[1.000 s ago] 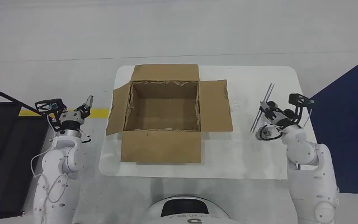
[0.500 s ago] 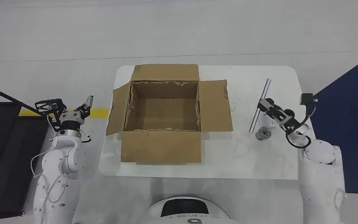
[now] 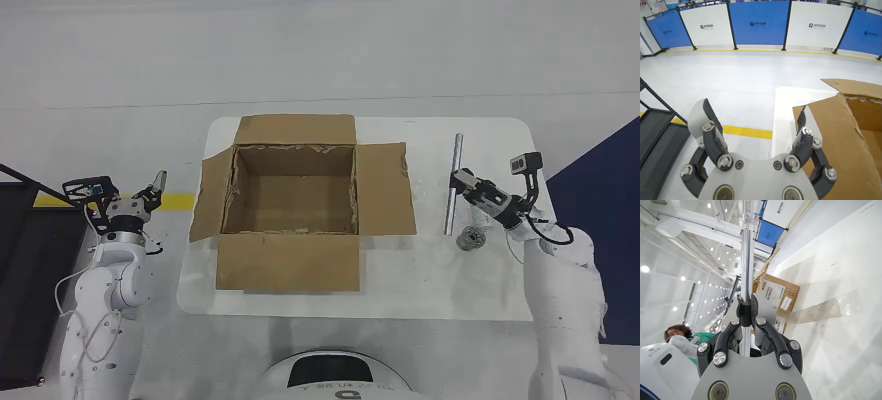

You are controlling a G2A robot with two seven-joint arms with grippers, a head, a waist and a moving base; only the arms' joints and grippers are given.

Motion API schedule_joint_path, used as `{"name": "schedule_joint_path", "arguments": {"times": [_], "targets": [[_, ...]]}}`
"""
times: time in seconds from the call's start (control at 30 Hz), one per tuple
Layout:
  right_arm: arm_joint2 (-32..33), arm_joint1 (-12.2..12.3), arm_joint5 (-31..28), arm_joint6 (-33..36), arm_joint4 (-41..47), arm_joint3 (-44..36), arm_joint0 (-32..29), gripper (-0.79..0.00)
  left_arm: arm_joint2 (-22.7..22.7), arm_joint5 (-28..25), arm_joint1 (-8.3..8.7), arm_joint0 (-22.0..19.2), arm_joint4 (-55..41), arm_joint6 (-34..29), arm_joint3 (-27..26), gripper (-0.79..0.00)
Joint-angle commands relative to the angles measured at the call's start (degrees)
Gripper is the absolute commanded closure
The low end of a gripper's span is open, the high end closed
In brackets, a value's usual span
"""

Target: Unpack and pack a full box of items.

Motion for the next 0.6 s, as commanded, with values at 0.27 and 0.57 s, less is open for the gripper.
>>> {"name": "schedule_joint_path", "arguments": {"times": [0.27, 0.57], "targets": [[-4.2, 1.8, 4.3, 4.3, 9.5, 3.9, 2.6, 0.000, 0.0, 0.0, 0.00, 0.0, 0.0, 0.0, 0.0, -0.785], [-4.2, 1.8, 4.3, 4.3, 9.5, 3.9, 2.6, 0.000, 0.0, 0.0, 0.00, 0.0, 0.0, 0.0, 0.0, -0.785]]}}
